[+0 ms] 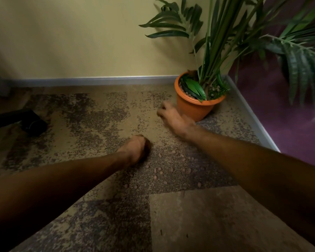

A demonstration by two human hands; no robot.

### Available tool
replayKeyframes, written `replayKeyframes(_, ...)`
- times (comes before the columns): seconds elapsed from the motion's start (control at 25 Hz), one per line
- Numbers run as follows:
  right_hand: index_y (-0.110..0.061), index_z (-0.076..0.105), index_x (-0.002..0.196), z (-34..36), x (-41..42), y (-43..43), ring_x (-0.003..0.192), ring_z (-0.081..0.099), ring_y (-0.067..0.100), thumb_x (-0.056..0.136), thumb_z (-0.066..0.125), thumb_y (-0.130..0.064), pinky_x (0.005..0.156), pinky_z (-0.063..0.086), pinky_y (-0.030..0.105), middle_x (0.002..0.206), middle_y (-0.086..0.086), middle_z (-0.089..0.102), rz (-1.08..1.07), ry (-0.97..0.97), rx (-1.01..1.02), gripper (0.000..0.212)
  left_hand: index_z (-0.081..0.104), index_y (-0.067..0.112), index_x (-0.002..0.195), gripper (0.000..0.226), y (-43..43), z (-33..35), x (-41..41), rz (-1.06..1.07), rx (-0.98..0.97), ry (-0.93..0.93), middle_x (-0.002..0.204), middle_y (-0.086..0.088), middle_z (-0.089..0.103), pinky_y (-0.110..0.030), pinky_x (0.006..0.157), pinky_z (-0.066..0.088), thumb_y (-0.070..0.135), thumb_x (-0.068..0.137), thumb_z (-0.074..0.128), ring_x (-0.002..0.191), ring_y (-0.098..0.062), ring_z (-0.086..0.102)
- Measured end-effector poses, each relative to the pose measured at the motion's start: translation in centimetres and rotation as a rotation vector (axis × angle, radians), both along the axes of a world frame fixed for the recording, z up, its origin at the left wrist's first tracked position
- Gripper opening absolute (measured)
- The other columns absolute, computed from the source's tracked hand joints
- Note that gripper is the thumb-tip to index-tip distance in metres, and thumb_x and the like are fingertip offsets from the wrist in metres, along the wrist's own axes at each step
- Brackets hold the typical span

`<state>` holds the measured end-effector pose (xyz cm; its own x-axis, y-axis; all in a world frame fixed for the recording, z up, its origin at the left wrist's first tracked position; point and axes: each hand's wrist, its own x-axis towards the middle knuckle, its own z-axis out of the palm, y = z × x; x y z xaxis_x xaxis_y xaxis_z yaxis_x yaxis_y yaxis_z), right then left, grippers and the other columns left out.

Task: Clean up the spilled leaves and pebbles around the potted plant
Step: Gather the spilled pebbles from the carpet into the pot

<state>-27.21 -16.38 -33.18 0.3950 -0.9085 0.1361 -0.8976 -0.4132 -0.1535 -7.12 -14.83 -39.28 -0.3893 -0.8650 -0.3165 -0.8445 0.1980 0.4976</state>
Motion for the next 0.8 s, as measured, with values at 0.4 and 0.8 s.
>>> replayKeyframes(0.4,-0.003,0.068,0.115,6.1,-5.5,-5.3,0.110,0.056,0.033,0.104,0.049,-0.011,0.097,0.051,0.047,0.121,0.017,0.054,-0.328,0.037,-0.140,0.023,0.073,0.025,0.099,0.011,-0.7,-0.6,0.0,-0.116,0.000,-0.051,0.098,0.004,0.073,-0.022,0.064,0.054,0.022,0.099,0.062,0.086,-0.015,0.071)
replayKeyframes(0.8,-0.006,0.070,0.113,6.8,-6.4,-5.0,0.109,0.062,0.034,0.102,0.054,-0.012,0.096,0.054,0.046,0.119,0.018,0.061,-0.310,0.047,-0.117,0.021,0.072,0.011,0.101,0.017,-6.4,7.3,-3.3,0.017,-0.225,0.196,0.102,-0.002,0.071,-0.023,0.071,0.060,-0.002,0.095,0.063,0.086,-0.013,0.068)
